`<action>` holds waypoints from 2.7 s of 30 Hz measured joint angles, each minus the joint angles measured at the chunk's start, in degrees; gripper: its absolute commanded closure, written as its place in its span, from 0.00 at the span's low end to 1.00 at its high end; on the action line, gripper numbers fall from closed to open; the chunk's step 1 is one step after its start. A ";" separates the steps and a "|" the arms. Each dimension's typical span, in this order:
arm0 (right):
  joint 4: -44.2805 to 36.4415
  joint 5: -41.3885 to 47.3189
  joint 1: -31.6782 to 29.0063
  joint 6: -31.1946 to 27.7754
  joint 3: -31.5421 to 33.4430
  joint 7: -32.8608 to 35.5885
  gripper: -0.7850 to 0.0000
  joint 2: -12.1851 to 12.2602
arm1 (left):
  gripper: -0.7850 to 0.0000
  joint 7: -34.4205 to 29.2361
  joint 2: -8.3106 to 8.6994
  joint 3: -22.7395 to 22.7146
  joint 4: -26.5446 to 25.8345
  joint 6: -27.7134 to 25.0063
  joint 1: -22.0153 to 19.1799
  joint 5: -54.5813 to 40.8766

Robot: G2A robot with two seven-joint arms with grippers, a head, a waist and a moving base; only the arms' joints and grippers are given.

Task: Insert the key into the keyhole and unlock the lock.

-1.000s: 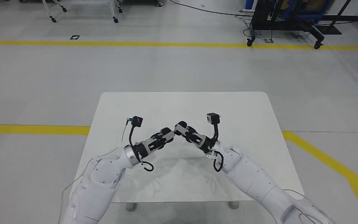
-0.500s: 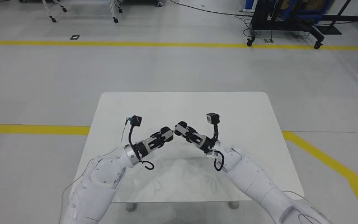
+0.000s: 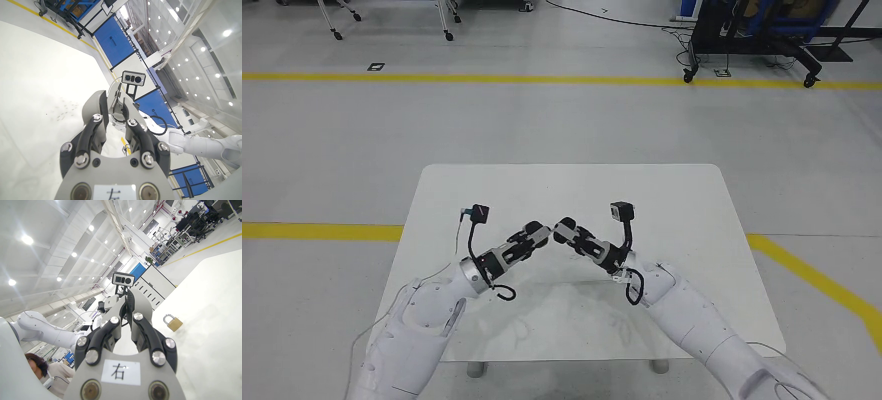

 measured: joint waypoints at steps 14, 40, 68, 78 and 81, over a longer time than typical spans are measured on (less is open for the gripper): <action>1.14 2.40 0.29 0.00 0.96 4.89 1.00 -1.16 | 0.97 -0.87 0.19 0.18 0.64 -0.44 -0.55 0.16; 1.29 5.53 -1.26 0.00 5.17 9.39 0.00 -2.27 | 1.00 3.13 0.33 0.14 -0.39 -0.42 0.36 2.47; -8.25 2.39 -1.96 15.84 14.84 34.74 0.19 3.74 | 1.00 -18.22 1.67 -1.34 0.90 3.45 -1.86 -11.00; -11.76 13.77 -3.55 23.22 16.26 51.04 0.58 5.42 | 1.00 -22.98 2.19 -0.59 1.61 2.66 -3.02 -10.34; -10.96 11.87 -2.56 24.04 14.59 49.66 0.58 5.09 | 1.00 -22.99 2.31 -0.35 1.57 2.42 -3.07 -9.39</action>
